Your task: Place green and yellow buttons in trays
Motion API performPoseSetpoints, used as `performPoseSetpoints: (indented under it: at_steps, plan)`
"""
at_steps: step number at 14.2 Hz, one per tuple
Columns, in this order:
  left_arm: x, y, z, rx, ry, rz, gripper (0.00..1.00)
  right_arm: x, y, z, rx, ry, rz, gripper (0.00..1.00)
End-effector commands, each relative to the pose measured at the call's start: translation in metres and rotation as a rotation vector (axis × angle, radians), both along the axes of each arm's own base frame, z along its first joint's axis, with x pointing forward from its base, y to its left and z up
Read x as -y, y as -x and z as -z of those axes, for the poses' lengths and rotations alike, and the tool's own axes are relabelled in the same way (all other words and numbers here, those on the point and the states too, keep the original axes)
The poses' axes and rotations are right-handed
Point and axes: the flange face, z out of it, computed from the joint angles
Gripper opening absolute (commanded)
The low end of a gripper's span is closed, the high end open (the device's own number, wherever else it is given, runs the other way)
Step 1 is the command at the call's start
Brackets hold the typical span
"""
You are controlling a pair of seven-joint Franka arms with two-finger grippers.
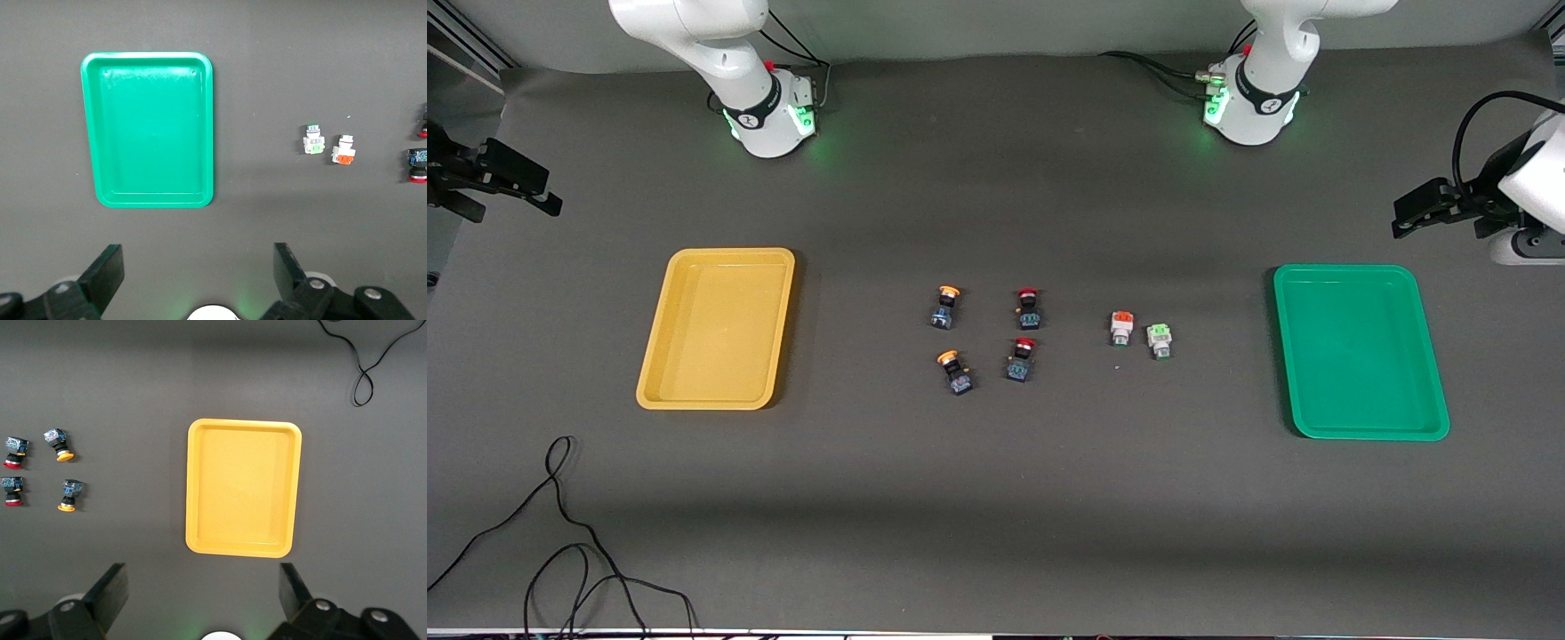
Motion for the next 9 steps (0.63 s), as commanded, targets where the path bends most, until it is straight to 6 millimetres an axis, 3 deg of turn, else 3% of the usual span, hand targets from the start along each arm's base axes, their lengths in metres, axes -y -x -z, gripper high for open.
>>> performPoseSetpoints:
  at_steps: [1, 9]
  plan:
    - [0.0001, 0.0048, -0.0086, 0.011, 0.009, -0.008, 1.00, -0.0007, 0.0023, -0.0042, 0.009, 0.004, 0.018, 1.00]
    - [-0.0025, 0.0060, -0.0117, 0.017, 0.010, -0.012, 1.00, -0.0087, -0.0073, -0.0038, 0.009, 0.013, 0.005, 1.00]
